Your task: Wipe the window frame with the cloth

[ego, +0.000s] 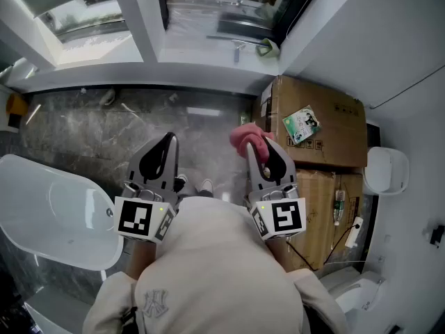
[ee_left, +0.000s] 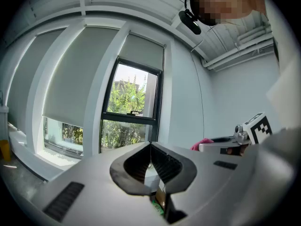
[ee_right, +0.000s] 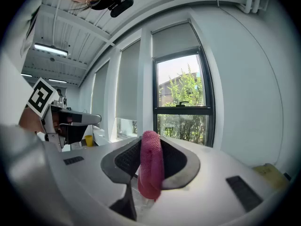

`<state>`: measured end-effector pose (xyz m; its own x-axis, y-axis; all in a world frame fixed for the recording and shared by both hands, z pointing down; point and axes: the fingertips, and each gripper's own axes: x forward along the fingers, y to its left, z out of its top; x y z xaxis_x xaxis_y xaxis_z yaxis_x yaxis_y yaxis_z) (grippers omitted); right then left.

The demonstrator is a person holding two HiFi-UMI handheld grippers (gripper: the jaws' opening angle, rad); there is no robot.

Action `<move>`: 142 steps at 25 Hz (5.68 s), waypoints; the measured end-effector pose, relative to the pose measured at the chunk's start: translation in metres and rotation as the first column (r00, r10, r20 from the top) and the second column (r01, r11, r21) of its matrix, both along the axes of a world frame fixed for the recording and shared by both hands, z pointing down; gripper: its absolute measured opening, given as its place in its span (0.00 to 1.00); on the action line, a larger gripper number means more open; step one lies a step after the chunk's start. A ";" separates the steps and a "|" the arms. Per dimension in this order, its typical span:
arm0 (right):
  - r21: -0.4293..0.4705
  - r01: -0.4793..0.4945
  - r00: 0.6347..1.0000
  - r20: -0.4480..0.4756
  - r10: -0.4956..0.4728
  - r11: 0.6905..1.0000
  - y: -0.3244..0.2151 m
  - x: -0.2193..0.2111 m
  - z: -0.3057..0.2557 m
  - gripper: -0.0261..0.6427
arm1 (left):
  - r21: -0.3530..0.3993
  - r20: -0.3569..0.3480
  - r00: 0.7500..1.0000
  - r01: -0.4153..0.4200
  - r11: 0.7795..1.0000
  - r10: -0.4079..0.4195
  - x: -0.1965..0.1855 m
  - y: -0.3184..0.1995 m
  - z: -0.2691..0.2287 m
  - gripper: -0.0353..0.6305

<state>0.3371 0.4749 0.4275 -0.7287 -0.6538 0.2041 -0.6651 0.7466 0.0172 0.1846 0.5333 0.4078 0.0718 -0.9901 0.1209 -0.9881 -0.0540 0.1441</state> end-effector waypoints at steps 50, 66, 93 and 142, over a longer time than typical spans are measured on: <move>0.059 0.000 0.987 0.162 -0.010 0.998 -0.144 -0.163 -0.052 0.19 | 0.094 -0.016 0.983 -0.179 0.979 0.182 -0.149 -0.164 -0.026 0.07; 0.001 0.039 0.994 0.098 -0.039 0.999 -0.239 -0.180 -0.031 0.19 | 0.075 0.043 0.993 -0.110 0.991 0.107 -0.196 -0.240 -0.023 0.07; 0.012 0.114 0.992 0.059 -0.114 0.993 -0.429 -0.162 -0.026 0.19 | 0.076 0.008 1.000 0.006 0.997 -0.007 -0.197 -0.410 -0.009 0.07; -0.059 0.061 0.981 0.186 -0.049 0.996 -0.523 -0.336 -0.042 0.17 | 0.092 0.017 0.950 -0.312 0.946 0.312 -0.298 -0.521 -0.019 0.07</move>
